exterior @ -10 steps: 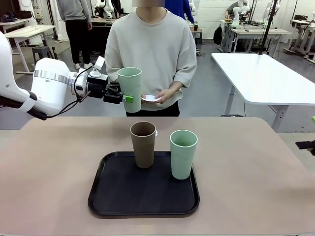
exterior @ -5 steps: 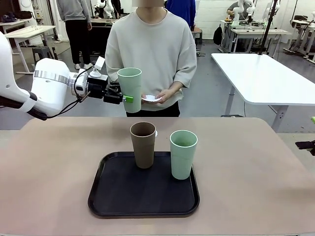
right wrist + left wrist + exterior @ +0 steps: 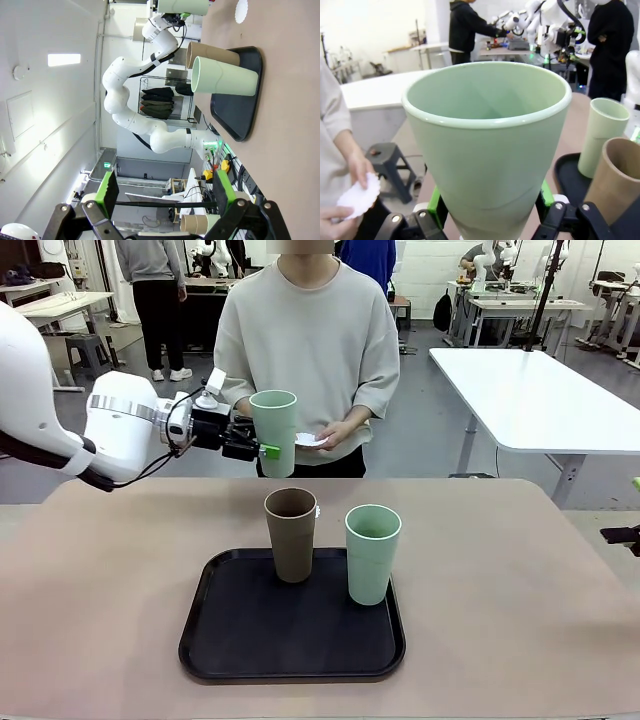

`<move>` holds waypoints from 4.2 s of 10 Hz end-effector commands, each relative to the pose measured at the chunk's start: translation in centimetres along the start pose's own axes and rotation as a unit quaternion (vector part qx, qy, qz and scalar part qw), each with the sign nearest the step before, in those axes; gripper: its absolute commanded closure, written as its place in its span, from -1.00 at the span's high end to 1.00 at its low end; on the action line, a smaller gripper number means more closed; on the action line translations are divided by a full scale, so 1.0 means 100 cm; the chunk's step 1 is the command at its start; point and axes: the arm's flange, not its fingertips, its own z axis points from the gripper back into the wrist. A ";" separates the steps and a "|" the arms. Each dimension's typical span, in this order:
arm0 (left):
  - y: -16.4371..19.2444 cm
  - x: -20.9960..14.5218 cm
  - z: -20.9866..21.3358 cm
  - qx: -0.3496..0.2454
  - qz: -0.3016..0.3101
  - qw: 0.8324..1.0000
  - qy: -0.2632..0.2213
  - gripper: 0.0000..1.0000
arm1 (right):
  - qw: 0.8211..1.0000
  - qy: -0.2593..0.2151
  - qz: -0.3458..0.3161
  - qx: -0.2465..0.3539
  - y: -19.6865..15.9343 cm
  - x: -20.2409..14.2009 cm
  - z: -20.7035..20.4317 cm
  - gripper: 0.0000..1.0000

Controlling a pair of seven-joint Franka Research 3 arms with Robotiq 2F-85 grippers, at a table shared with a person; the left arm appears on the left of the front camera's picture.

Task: Place coasters on the table and set cups on them.
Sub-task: Pick up one Reusable plastic cup and place it on a coaster set by the human.

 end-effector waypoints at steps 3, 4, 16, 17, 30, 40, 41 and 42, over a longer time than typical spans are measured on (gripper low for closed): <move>0.033 -0.018 -0.030 -0.010 -0.003 1.000 0.011 0.68 | 1.000 -0.001 0.001 0.006 0.000 0.001 0.001 1.00; 0.029 -0.028 -0.036 -0.014 -0.006 1.000 0.016 0.68 | 1.000 -0.001 0.001 0.006 0.000 0.001 0.001 1.00; 0.014 -0.054 -0.062 -0.038 0.002 0.999 0.032 0.68 | 1.000 -0.001 0.001 0.006 0.000 0.001 0.001 1.00; 0.014 -0.054 -0.062 -0.038 0.002 0.999 0.032 0.68 | 1.000 -0.001 0.001 0.006 0.000 0.001 0.001 1.00; 0.029 -0.078 -0.067 -0.040 0.014 0.998 0.040 0.68 | 1.000 -0.001 0.001 0.006 0.000 0.001 0.001 1.00; 0.029 -0.082 -0.069 -0.047 0.031 0.998 0.030 0.75 | 1.000 -0.001 0.001 0.006 0.000 0.001 0.001 1.00; 0.029 -0.082 -0.068 -0.048 0.033 0.998 0.030 1.00 | 1.000 -0.001 0.001 0.006 0.000 0.001 0.001 1.00; 0.029 -0.082 -0.068 -0.048 0.034 0.998 0.031 1.00 | 1.000 -0.001 0.001 0.006 0.000 0.001 0.001 1.00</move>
